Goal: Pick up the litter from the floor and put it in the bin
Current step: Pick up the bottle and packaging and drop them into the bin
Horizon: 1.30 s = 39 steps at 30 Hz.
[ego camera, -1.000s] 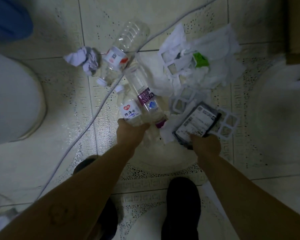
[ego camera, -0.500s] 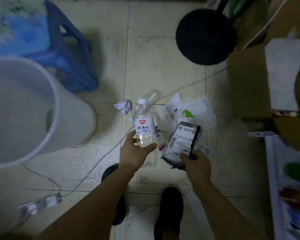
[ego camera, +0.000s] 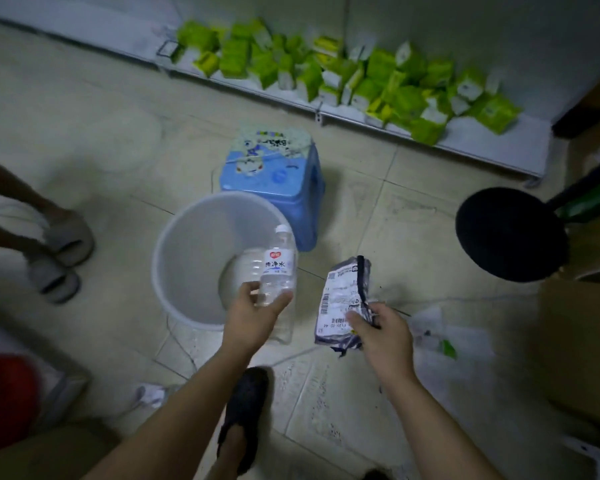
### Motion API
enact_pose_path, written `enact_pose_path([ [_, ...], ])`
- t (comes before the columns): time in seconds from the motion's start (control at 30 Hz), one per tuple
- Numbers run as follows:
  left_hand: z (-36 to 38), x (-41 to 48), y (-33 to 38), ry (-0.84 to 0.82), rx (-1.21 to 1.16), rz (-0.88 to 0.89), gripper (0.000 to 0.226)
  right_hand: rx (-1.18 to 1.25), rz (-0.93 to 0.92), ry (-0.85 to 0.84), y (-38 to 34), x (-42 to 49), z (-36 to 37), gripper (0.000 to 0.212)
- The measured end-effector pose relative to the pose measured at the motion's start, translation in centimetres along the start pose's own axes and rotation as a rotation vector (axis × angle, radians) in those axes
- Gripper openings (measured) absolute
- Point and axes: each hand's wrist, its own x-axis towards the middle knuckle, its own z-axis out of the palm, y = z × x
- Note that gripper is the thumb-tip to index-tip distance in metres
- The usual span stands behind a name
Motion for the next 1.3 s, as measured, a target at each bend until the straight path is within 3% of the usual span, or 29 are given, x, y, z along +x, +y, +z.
enact_pose_path([
  [0.07,-2.8,2.5,-1.3,0.028,0.0,-0.042,0.067,-0.013,0.002,-0.018,-1.0,1.2,3.6,0.007],
  [0.3,-10.5,11.3,-5.1,0.064,0.07,-0.121,0.06,-0.165,0.124,-0.1,-3.3,5.6,15.0,0.008],
  [0.63,-12.9,20.3,-8.0,-0.01,0.169,-0.185,0.064,-0.397,0.164,-0.122,-3.7,11.0,24.1,0.008],
  [0.77,-12.7,22.1,-8.7,-0.022,0.239,-0.162,0.071,-0.484,0.12,-0.185,-3.5,11.8,25.2,0.039],
  [0.87,-12.7,22.2,-8.8,-0.04,0.46,-0.142,0.081,-0.546,0.047,-0.212,-3.6,11.4,25.3,0.051],
  [1.0,-12.1,20.5,-7.6,-0.114,0.543,-0.047,0.083,-0.497,-0.018,-0.151,-3.5,8.9,23.3,0.046],
  [1.3,-4.0,9.1,3.3,-0.438,0.721,0.43,0.071,-0.335,0.194,0.198,-3.0,-0.4,7.6,0.059],
])
